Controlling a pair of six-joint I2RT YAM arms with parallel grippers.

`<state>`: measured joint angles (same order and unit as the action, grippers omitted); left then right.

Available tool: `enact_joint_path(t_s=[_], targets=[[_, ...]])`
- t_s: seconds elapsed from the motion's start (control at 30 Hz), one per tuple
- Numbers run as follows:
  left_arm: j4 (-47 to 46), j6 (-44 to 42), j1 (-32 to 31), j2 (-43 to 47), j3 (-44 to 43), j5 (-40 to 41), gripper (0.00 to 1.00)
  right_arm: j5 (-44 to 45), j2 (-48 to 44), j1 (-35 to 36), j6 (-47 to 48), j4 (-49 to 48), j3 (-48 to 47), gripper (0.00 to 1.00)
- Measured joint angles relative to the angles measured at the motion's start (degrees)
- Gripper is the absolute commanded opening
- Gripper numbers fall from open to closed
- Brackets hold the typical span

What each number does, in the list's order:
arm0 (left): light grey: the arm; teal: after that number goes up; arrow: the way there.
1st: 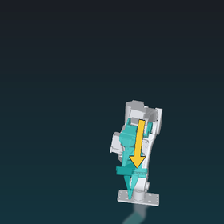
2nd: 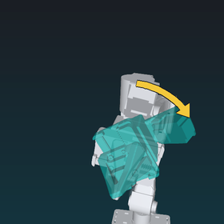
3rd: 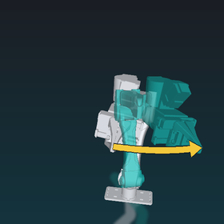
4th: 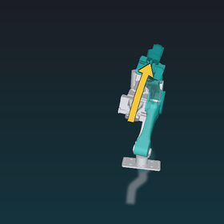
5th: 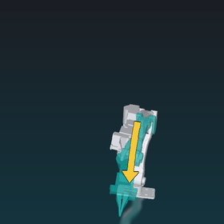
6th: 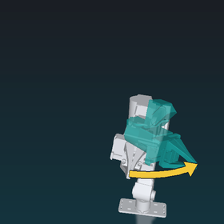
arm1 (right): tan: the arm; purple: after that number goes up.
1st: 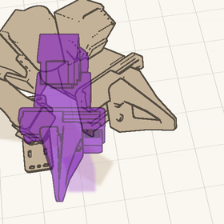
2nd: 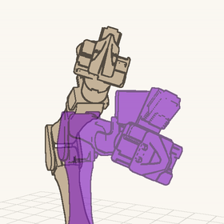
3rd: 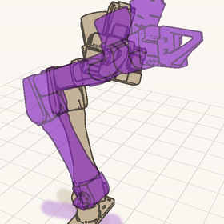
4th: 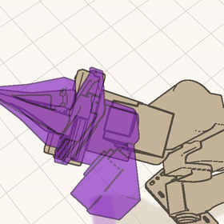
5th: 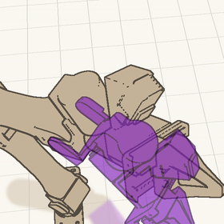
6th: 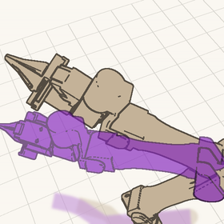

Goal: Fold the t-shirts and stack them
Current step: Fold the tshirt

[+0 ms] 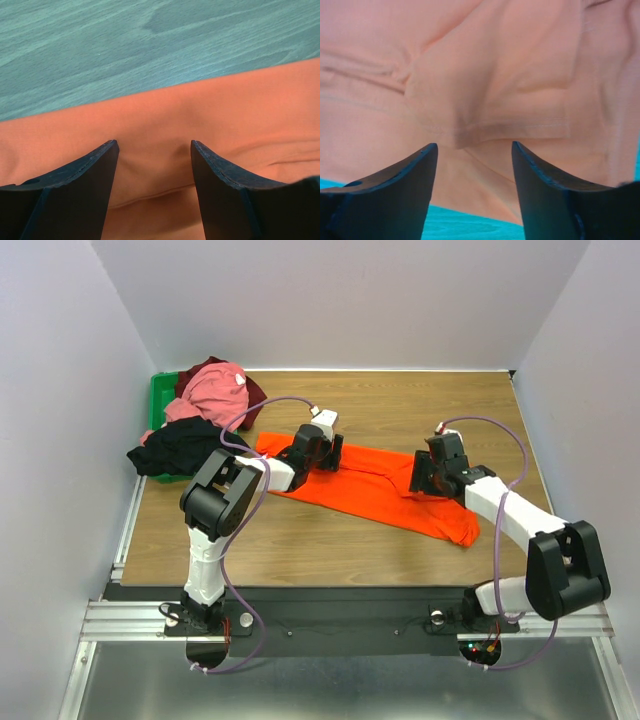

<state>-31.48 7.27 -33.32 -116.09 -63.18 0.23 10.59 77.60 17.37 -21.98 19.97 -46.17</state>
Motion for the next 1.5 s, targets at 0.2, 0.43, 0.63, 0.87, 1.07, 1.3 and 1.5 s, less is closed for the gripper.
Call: enact_joint_path(t_s=[0.2,0.43,0.63,0.87,1.07,1.3,1.5], targets=[[0.1,0.0,0.0,0.0,-0.1,0.0,0.71,7.7,1.2,0.0,-0.9,0.6,-5.1,0.68],[0.1,0.0,0.0,0.0,-0.1,0.0,0.7,14.3,7.9,-1.4,-0.9,-0.9,-11.4,0.66],[0.1,0.0,0.0,0.0,-0.1,0.0,0.7,16.0,12.8,-5.6,-0.7,-1.2,-13.2,0.65],[0.1,0.0,0.0,0.0,-0.1,0.0,0.69,15.9,17.8,-9.5,-0.2,-1.8,-13.3,0.62],[0.2,0.0,0.0,0.0,-0.1,0.2,0.56,15.2,21.3,-10.8,0.1,-3.2,-14.2,0.46],[0.7,-0.4,0.4,-0.9,-1.2,0.4,0.4,14.3,22.1,-11.7,0.2,-4.2,-14.0,0.0],[0.8,-0.4,0.4,-1.1,-1.4,0.5,0.37,14.6,20.0,-13.2,-0.8,-5.0,-10.6,0.0]])
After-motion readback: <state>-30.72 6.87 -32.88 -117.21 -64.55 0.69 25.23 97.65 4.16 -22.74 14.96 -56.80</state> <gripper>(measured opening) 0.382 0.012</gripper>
